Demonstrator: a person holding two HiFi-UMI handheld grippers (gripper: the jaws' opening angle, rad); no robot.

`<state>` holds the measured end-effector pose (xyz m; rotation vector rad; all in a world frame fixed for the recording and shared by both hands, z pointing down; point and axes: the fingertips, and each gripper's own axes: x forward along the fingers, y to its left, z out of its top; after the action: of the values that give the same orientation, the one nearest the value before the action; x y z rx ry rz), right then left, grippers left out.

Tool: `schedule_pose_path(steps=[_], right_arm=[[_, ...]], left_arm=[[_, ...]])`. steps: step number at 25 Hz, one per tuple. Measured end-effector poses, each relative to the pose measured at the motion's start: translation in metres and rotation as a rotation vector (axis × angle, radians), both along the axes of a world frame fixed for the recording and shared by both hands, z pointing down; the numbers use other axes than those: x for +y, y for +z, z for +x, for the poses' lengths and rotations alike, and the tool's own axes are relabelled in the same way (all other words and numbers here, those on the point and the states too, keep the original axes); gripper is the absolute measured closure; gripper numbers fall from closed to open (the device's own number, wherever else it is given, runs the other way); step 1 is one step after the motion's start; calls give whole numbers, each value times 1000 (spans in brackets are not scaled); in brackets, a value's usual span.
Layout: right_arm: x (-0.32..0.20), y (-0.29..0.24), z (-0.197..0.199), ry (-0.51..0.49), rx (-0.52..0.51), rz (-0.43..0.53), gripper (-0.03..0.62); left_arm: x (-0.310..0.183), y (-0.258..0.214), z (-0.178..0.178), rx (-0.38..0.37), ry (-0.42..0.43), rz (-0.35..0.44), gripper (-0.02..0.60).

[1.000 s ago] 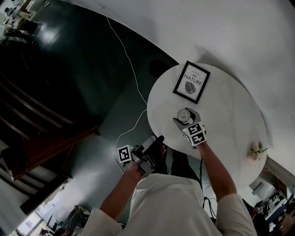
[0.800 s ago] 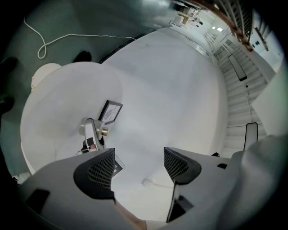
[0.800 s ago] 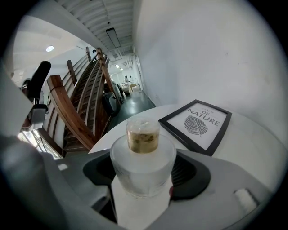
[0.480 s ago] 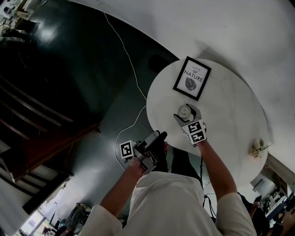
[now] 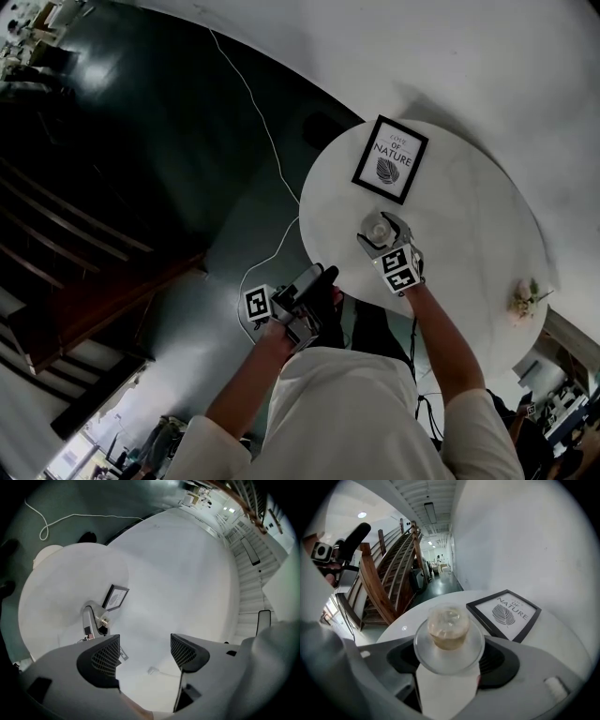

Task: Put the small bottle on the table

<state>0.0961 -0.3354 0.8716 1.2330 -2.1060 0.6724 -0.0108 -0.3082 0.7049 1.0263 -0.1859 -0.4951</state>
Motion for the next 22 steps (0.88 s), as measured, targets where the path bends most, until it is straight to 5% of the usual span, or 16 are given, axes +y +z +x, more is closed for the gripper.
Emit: schedule_pose_path(steps=[10,22], right_arm=[[7,8,5,-33,74,-57,224],[6,-64,13,16,47,11,240]], left_arm=[[0,-7,-1,4,0,2,261],[-3,-38,-2,13,54,86,261]])
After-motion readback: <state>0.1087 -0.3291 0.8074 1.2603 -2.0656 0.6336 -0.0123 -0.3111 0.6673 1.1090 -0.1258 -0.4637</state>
